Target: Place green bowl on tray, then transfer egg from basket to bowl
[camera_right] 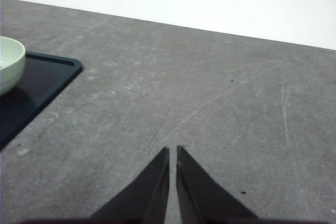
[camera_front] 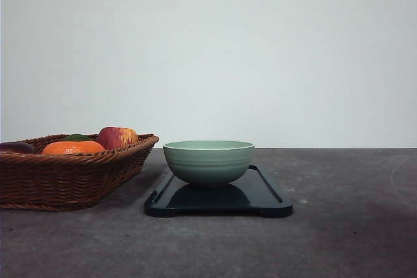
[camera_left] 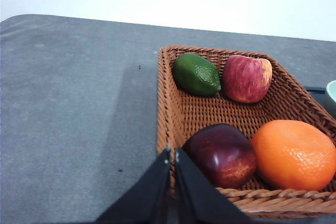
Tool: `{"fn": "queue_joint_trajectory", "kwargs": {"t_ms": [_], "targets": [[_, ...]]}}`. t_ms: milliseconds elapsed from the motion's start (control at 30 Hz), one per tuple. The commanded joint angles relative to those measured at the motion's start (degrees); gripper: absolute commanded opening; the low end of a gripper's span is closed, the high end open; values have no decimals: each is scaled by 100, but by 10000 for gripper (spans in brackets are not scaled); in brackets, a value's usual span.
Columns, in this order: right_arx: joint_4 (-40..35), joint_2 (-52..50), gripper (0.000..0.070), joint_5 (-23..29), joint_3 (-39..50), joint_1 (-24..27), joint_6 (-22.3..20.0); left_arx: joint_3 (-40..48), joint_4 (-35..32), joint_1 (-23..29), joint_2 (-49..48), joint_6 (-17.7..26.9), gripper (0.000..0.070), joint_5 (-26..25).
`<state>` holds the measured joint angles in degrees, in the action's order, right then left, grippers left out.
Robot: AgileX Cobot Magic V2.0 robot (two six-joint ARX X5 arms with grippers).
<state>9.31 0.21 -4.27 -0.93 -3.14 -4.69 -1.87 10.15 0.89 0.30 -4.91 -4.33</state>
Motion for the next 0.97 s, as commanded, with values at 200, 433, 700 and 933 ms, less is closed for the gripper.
{"fn": "queue_joint_trajectory", "kwargs": {"t_ms": [200,433,700,933], "targets": [[-27,0,17,22,24,-2,-12,107,15,0,-7,81,0,4],[-27,0,17,22,24,0,-12,107,15,0,-7,81,0,4],[-27,0,17,22,24,-2,-12,107,15,0,-7,81,0,4],[-27,0,17,22,24,-2,-11,107,15,0,-7,81,0,4]]}}
